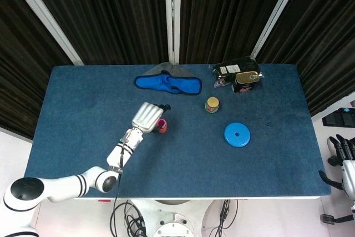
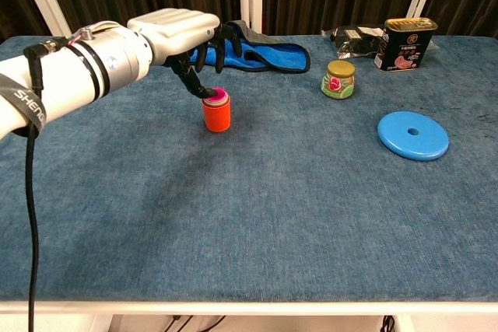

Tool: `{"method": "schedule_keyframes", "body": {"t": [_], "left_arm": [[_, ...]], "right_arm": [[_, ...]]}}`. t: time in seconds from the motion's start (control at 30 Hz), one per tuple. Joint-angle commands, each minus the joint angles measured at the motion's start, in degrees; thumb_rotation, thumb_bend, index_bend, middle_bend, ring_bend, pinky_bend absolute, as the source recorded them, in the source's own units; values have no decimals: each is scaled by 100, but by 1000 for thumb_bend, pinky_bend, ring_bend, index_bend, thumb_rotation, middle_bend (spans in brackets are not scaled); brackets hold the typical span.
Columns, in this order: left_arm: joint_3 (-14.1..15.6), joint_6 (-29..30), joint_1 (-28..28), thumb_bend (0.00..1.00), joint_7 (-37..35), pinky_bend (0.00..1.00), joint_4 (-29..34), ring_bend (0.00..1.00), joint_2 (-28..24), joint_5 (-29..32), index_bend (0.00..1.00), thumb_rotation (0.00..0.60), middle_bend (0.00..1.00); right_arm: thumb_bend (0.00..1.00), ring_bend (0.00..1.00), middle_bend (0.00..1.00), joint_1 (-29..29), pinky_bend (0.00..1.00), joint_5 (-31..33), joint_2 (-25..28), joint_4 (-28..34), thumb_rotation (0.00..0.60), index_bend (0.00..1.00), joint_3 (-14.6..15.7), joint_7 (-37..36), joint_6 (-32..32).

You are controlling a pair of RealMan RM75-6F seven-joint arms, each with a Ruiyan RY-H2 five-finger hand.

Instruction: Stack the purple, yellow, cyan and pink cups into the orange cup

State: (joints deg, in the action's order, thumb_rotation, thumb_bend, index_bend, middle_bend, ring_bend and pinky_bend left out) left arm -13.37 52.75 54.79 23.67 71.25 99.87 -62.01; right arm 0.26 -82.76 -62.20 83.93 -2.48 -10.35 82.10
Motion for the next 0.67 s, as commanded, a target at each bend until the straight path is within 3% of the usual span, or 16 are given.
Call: {"method": "schedule_keyframes", "body": {"t": [0.03,0.2,0.33,0.4,0.53,0.67], "left_arm": [[35,116,-51,225,69,590,136,385,-93,-80,190,600,329],[201,640,-394,219,462,580,922,381,-610,-158,201,600,329],[608,1949,-1299,199,576,562,1674,376,-1206,-494,239,600,341],[946,2647,-1932,190,271,505,1892,331,-1566,-746,241,600,330],[1713,3381,-2926,177,-847,239,1835,113,-2223,-1362,173,600,180],[2211,3924,-3681,167,-1751,155,1494,53,-2438,-1854,123,600,127]], "right_arm": [[169,0,0,-1,0,6,6,7,600,0,-5,4,2],[170,0,0,-4,0,-29,25,55,600,0,-10,1,41],[170,0,0,-38,0,-129,45,111,600,0,12,-7,155],[169,0,0,-43,0,-181,46,120,600,0,19,16,202],[169,0,0,-15,0,-227,-31,101,600,0,-3,125,245],[169,0,0,34,0,-267,-136,70,600,0,-9,387,242]]}}
